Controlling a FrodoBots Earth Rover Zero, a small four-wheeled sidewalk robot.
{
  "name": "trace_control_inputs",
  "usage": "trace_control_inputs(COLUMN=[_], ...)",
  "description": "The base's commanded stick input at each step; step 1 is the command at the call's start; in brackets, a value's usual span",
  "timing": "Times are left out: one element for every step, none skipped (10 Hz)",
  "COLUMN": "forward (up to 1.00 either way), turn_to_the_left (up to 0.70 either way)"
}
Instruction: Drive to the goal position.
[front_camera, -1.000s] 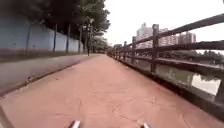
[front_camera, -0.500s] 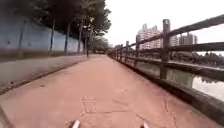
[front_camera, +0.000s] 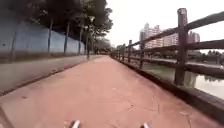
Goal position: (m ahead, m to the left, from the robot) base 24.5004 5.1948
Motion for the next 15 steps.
trace_control_inputs(forward=[1.00, 1.00, 1.00, 1.00, 1.00, 1.00, 1.00, 1.00, 1.00, 1.00, 1.00, 1.00, 1.00, 1.00, 1.00], turn_to_the_left=[0.00, 0.00, 0.03, 0.03, 0.03, 0.02, 0.02, 0.02, 0.00, -0.02, 0.00, 0.00, 0.00, 0.00, 0.00])
